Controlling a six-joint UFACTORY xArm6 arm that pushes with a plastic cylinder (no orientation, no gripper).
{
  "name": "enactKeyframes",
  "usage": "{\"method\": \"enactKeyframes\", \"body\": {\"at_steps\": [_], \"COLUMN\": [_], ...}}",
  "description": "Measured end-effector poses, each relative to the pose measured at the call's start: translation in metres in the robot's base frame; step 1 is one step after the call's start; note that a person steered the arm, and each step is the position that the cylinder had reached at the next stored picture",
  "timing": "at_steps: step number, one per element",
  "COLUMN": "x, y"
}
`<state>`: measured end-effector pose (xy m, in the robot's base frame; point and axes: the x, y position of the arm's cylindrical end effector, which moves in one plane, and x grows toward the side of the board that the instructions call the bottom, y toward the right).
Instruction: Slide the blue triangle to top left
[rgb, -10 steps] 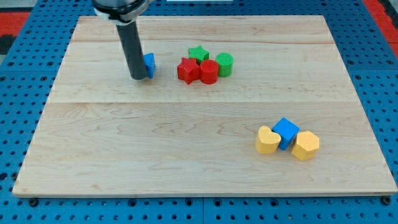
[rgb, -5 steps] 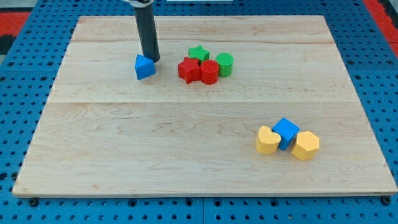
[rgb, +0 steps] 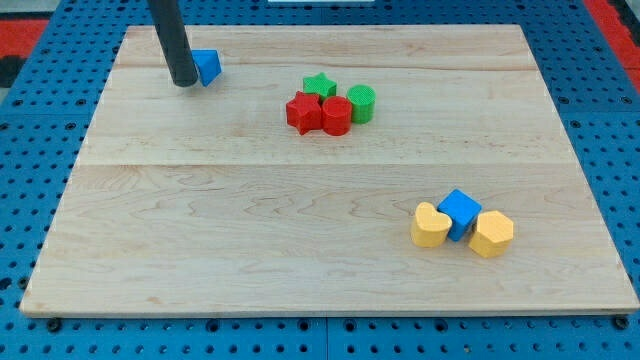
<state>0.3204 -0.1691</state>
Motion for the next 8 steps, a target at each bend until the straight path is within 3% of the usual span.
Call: {"method": "enactKeyframes", "body": {"at_steps": [3, 6, 8], "x": [-0.051, -0.073, -0.079], "y": [0.012, 0.032, -0.015]}}
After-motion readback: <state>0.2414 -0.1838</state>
